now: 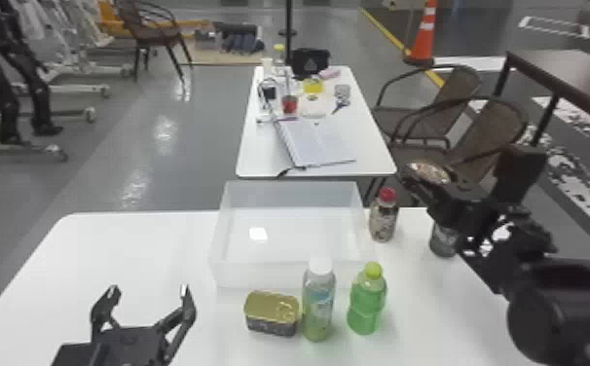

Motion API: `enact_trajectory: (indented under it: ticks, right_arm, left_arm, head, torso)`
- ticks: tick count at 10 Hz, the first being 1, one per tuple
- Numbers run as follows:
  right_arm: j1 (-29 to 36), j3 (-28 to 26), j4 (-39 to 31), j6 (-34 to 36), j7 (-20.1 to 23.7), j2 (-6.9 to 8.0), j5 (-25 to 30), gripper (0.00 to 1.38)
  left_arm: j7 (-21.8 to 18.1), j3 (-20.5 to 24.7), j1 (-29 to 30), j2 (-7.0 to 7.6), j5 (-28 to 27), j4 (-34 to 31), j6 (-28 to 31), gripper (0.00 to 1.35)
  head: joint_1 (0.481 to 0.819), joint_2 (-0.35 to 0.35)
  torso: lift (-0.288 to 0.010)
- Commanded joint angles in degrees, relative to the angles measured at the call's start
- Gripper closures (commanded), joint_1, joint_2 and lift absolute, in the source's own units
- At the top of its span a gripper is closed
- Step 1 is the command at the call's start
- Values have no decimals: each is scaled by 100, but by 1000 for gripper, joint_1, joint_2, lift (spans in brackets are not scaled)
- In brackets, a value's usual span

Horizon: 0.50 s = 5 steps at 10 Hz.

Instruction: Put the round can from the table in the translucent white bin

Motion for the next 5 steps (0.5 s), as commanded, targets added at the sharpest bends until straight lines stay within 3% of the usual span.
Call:
enact_trajectory:
  ticks: [1,3,5]
  right_arm:
    - [-344,202,-16,639,243,-32,-267,947]
    - [-793,545,265,1254,691,12,-821,947]
    - [-1346,747,494,1711,805,126,-1172,947]
  left_arm:
    - [1,-27,-26,-15,23,23,26,196]
    - [1,-54,-44,-15,41,49,52,196]
    - [1,-80,-70,-15,49,75,70,196]
  head:
    - [549,0]
    - [549,0]
    - [549,0]
  torso:
    - [-100]
    - [-100]
    - [-100]
